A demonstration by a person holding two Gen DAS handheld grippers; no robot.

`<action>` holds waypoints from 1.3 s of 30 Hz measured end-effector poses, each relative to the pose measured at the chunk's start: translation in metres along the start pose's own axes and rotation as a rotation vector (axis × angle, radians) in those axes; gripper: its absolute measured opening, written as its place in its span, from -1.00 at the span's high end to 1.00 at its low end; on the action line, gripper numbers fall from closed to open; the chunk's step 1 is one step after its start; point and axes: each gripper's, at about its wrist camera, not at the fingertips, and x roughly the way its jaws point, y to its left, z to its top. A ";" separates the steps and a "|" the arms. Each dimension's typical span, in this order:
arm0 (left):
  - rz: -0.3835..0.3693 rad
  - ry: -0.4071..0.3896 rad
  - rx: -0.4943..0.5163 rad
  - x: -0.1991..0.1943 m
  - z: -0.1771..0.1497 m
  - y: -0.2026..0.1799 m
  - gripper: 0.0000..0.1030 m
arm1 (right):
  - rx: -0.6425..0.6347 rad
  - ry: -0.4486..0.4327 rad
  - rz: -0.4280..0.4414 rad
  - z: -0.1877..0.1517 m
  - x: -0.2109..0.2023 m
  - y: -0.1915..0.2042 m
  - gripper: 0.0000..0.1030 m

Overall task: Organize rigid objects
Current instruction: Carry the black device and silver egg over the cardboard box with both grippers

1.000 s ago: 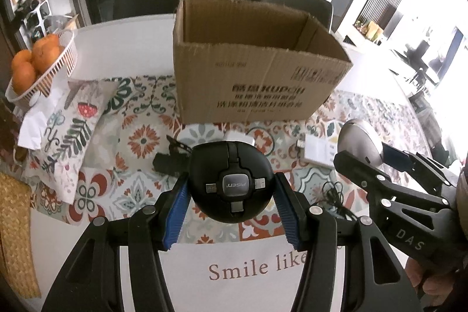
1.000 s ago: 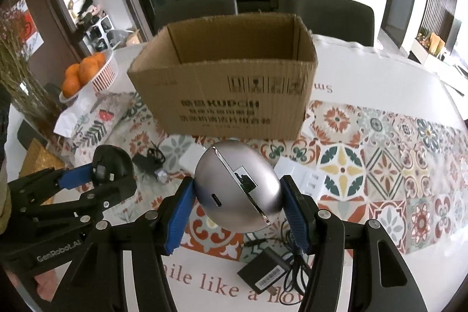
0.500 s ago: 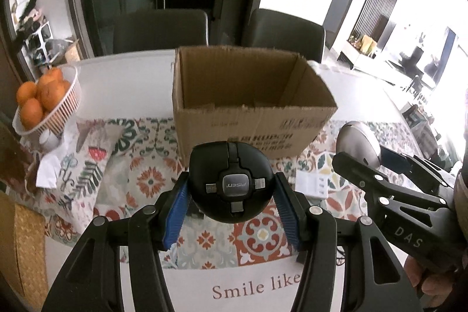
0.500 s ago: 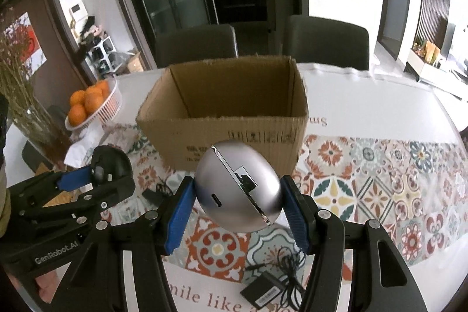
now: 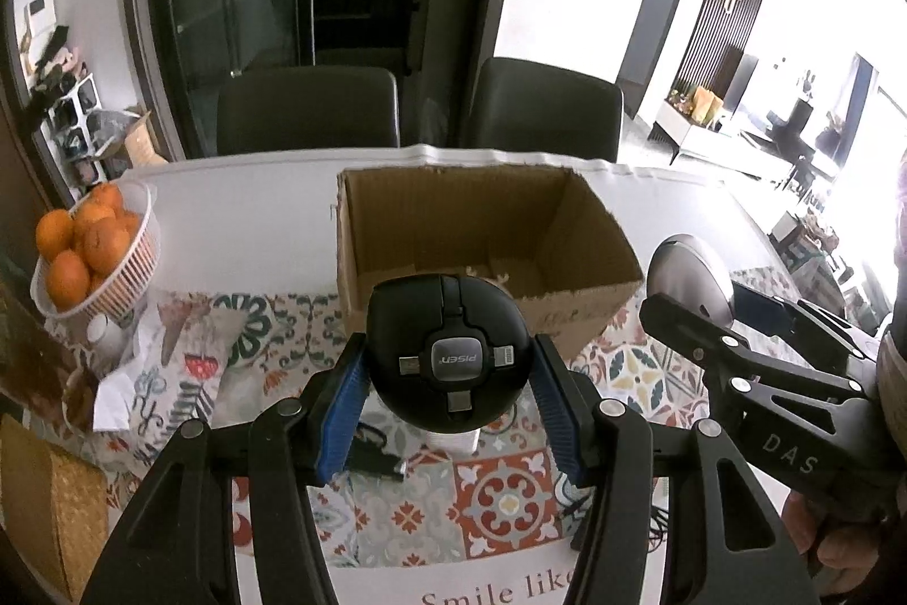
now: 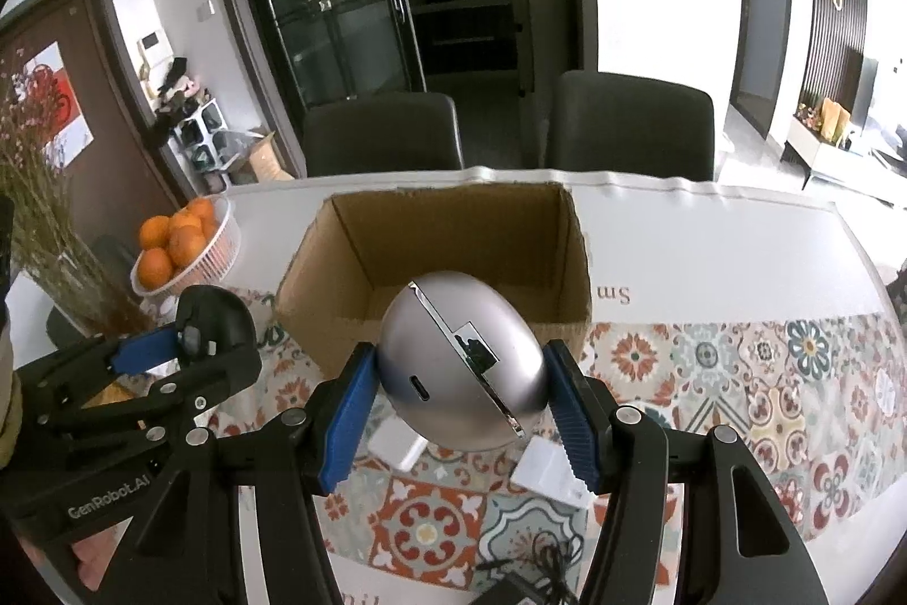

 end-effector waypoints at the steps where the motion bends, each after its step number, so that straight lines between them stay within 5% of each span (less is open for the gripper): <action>1: 0.000 -0.004 0.001 0.000 0.003 0.000 -0.07 | 0.000 -0.003 0.001 0.003 0.000 0.000 -0.16; 20: -0.003 -0.016 0.042 0.020 0.063 0.003 -0.07 | 0.006 0.015 0.007 0.059 0.026 -0.008 -0.16; 39: 0.012 0.128 0.094 0.086 0.097 0.010 -0.07 | -0.034 0.175 -0.015 0.097 0.094 -0.017 -0.16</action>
